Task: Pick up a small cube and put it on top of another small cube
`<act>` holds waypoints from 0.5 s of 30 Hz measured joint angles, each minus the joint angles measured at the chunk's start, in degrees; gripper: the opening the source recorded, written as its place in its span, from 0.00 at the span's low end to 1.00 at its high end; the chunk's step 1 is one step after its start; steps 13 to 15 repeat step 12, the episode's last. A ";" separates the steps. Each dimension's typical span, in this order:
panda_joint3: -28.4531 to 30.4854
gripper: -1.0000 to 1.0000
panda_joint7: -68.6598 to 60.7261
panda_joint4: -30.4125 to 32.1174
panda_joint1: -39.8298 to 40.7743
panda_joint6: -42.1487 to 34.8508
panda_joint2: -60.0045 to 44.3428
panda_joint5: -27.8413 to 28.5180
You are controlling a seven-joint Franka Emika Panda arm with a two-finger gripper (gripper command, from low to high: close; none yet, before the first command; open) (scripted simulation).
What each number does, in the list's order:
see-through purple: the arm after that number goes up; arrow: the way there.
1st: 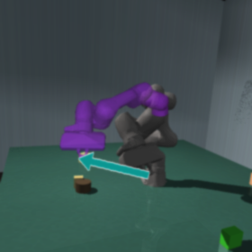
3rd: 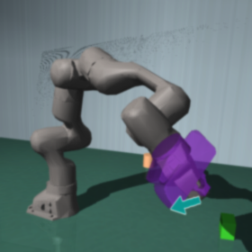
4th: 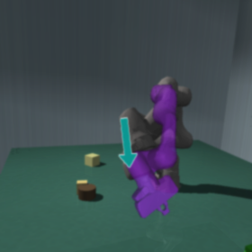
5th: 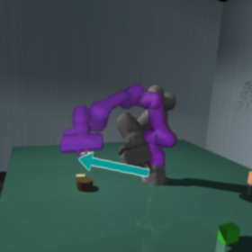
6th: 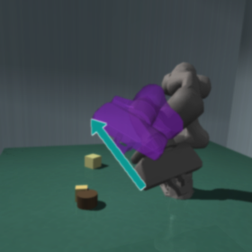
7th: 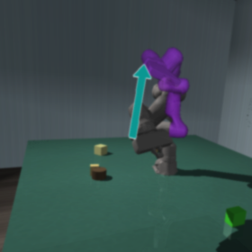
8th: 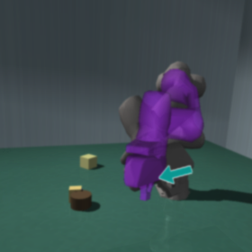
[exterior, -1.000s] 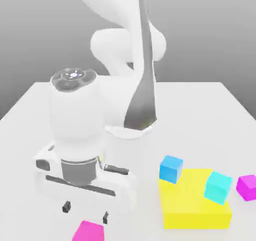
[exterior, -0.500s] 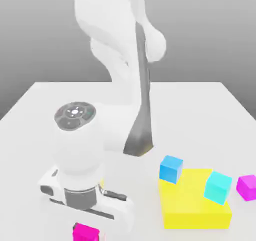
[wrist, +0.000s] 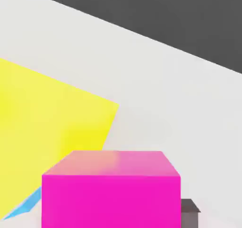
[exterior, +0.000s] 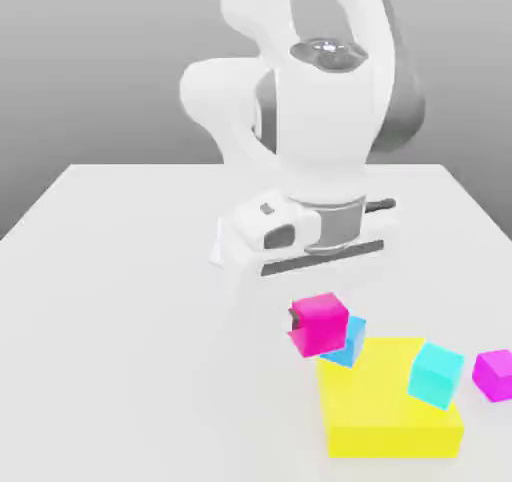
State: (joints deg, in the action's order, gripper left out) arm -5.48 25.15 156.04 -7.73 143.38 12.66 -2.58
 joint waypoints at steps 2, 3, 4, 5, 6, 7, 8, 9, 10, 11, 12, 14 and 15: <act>-0.49 0.00 -4.06 2.89 -2.59 -1.26 4.14 -0.62; -0.69 0.00 -6.19 4.38 -4.00 -1.98 6.36 -0.97; -0.91 0.00 -7.35 5.35 -4.71 -1.32 6.67 -1.14; -1.09 0.00 -7.88 5.99 -5.00 0.21 5.79 -1.16; -1.25 0.00 -8.07 6.48 -5.09 2.18 4.31 -1.09; -1.37 0.00 -8.13 6.88 -5.10 4.37 2.52 -0.98; -1.52 0.00 -8.02 7.25 -5.00 6.66 0.59 -0.77; -1.60 0.00 -7.83 7.59 -4.92 9.00 -1.41 -0.47; -1.67 1.00 -7.69 7.82 -4.84 10.61 -2.80 -0.26; -1.67 1.00 -7.69 7.82 -4.84 10.61 -2.80 -0.26; -1.67 1.00 -7.69 7.82 -4.84 10.61 -2.80 -0.26; -1.67 1.00 -7.69 7.82 -4.84 10.61 -2.80 -0.26; -1.67 1.00 -7.69 7.82 -4.84 10.61 -2.80 -0.26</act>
